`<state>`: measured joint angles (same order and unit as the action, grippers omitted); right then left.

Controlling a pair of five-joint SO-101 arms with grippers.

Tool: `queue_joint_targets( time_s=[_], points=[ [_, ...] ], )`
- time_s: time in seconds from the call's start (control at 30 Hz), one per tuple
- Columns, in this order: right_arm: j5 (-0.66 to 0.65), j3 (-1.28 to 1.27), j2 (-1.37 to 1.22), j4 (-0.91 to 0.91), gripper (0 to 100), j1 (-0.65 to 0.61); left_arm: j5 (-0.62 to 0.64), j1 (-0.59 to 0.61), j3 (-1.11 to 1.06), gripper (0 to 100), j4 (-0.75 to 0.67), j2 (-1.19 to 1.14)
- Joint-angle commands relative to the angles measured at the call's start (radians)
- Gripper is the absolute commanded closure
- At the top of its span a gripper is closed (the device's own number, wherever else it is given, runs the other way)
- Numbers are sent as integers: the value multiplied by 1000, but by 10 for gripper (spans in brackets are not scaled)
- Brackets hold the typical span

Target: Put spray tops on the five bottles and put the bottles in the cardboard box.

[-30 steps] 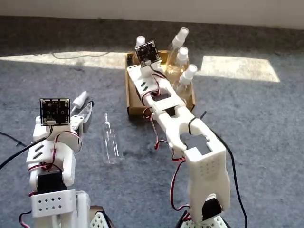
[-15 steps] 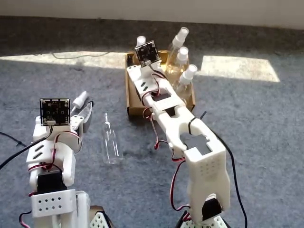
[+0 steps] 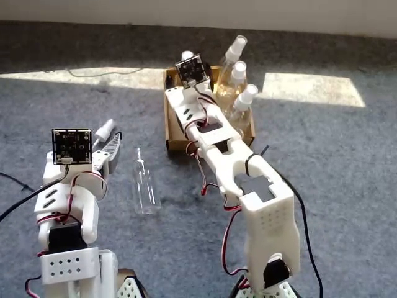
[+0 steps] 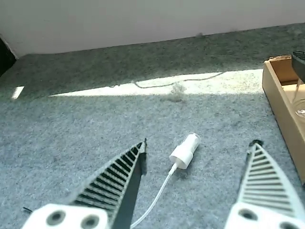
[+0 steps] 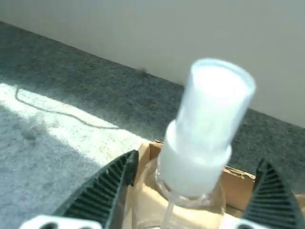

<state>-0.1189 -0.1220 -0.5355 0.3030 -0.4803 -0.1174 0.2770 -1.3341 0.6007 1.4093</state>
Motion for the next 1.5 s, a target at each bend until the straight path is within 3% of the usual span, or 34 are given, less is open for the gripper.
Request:
queue_joint_targets(
  time_s=[0.0, 0.5, 0.87, 1.07, 1.23, 1.33, 1.47],
  points=[
    [2, 18, 22, 1, 674, -7, 12, -16, 10, 702, -15, 13],
    [2, 56, 148, -16, 674, -4, 12, -33, 10, 702, -15, 13],
    [5, 171, 357, -209, 678, -5, 12, -38, 7, 702, -15, 13],
    [6, 285, 496, -486, 703, -28, 12, -19, 31, 702, -21, 13],
    [6, 280, 648, -720, 709, -97, 14, 113, 189, 702, -11, 2],
    [6, 220, 745, -926, 728, -162, 14, 194, 302, 702, 64, -25],
    [0, 117, 840, -1202, 736, -274, 12, 329, 492, 702, 175, -236]
  ],
)
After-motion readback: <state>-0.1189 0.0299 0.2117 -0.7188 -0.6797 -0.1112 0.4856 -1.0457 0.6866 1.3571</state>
